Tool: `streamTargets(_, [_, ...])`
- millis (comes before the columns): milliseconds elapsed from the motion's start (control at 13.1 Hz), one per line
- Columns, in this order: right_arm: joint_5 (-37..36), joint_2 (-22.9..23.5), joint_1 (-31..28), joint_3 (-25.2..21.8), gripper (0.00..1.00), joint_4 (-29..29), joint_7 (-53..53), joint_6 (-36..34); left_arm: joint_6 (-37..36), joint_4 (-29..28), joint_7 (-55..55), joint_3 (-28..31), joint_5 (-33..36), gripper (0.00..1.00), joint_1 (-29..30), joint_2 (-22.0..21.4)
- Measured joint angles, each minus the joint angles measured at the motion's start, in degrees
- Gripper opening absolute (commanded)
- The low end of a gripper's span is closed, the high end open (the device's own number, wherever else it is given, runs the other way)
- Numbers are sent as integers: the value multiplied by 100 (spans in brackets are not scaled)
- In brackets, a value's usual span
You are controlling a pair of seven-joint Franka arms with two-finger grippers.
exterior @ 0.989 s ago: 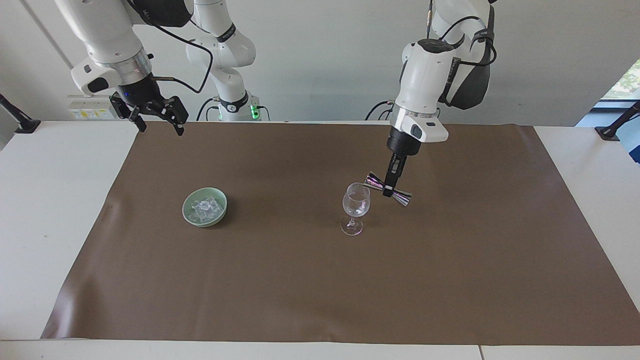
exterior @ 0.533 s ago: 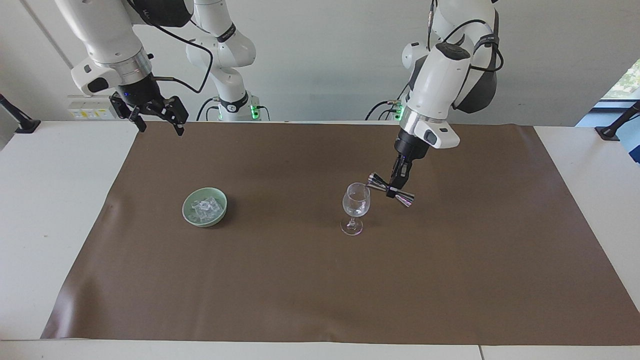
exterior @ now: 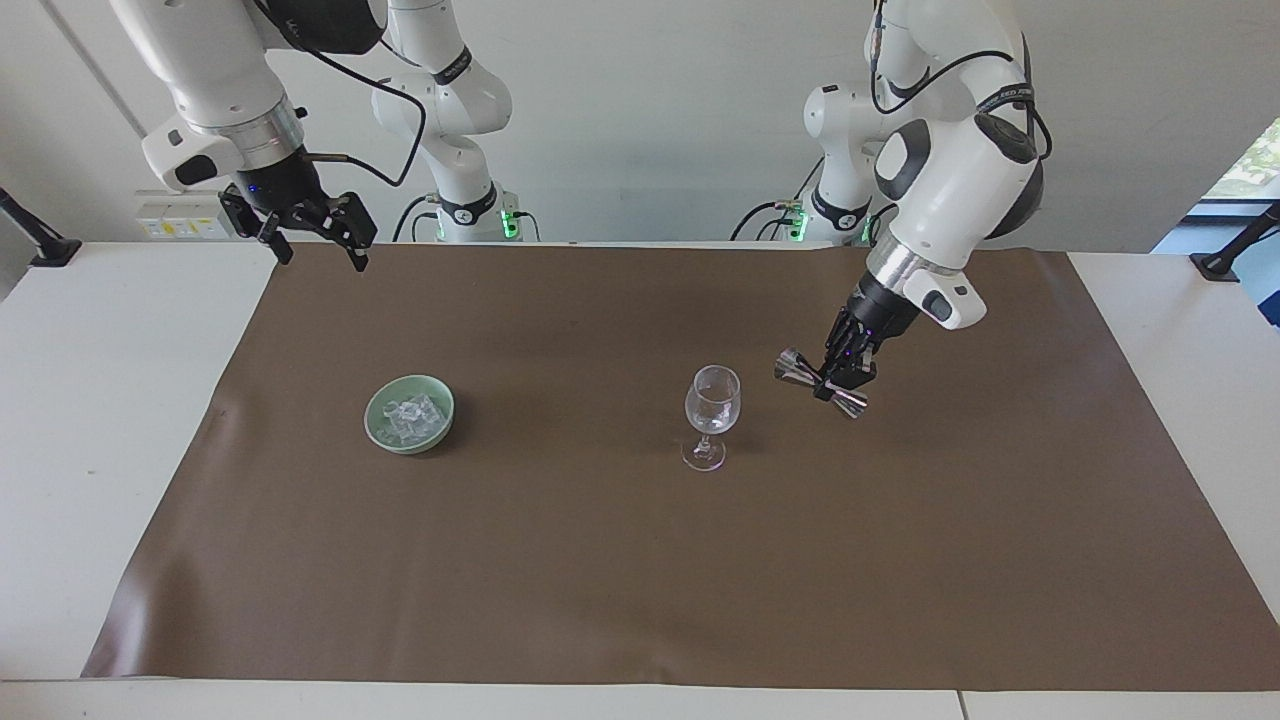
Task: Pour wine and add ice with both arms
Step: 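Turn the jigger upright and carry it back with the left gripper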
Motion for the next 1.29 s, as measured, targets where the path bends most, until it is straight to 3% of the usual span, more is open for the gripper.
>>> streamTargets(609, [0, 0, 0, 0, 100, 0, 0, 0, -1119, -22, 1370, 1325, -2099, 0, -23, 57])
streamTargets(837, [0, 0, 0, 0, 100, 0, 0, 0, -1876, -56, 1979, 2175, -2791, 0, -20, 253])
streamTargets(1294, [0, 0, 0, -5, 100, 0, 0, 0, -2908, -62, 2294, 3245, -3682, 0, -15, 773])
